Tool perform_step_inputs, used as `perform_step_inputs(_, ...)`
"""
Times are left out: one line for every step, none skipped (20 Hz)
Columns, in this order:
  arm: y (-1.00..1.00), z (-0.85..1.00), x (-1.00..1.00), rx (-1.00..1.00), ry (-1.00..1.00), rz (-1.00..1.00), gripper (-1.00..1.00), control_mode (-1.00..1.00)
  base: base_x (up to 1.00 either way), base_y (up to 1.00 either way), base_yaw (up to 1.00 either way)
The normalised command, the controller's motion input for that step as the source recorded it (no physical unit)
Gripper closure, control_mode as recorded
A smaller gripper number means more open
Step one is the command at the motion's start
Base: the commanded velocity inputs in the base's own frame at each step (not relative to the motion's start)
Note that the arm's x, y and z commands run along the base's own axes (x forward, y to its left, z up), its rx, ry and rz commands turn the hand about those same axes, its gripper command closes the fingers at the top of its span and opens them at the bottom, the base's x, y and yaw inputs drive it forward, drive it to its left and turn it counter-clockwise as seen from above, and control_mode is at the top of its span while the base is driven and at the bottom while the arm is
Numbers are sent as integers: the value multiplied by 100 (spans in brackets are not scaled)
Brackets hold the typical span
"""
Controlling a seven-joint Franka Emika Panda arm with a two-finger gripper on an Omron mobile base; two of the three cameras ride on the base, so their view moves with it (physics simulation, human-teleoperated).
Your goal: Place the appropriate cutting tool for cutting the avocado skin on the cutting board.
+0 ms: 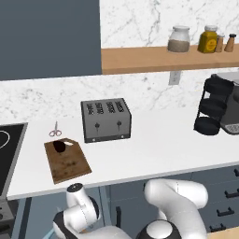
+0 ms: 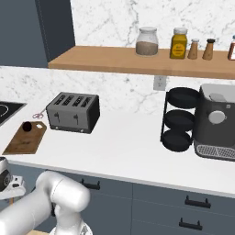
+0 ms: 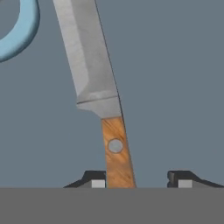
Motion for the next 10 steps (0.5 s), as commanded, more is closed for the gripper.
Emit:
perform_step_inputs(30, -10, -39, 7, 0, 1, 100, -100, 0, 0, 0)
perform_step_inputs(30, -6, -43, 7, 0, 0, 100, -100, 0, 0, 0)
perform_step_inputs(29, -3, -46, 6, 0, 0, 100, -100, 0, 0, 0)
perform_step_inputs(33, -2, -44, 7, 0, 0, 100, -100, 0, 0, 0)
perform_step_inputs(36, 0, -44, 7, 0, 0, 100, -100, 0, 0, 0)
perform_step_inputs(39, 0, -41, 6, 0, 0, 100, -100, 0, 0, 0)
perform_step_inputs(39, 0, -40, 7, 0, 0, 100, -100, 0, 0, 0)
perform_step_inputs(37, 0, -40, 6, 0, 0, 100, -100, 0, 0, 0)
perform_step_inputs(32, 0, -40, 4, 0, 0, 100, -100, 0, 0, 0)
perform_step_inputs(35, 0, -35, 3, 0, 0, 100, -100, 0, 0, 0)
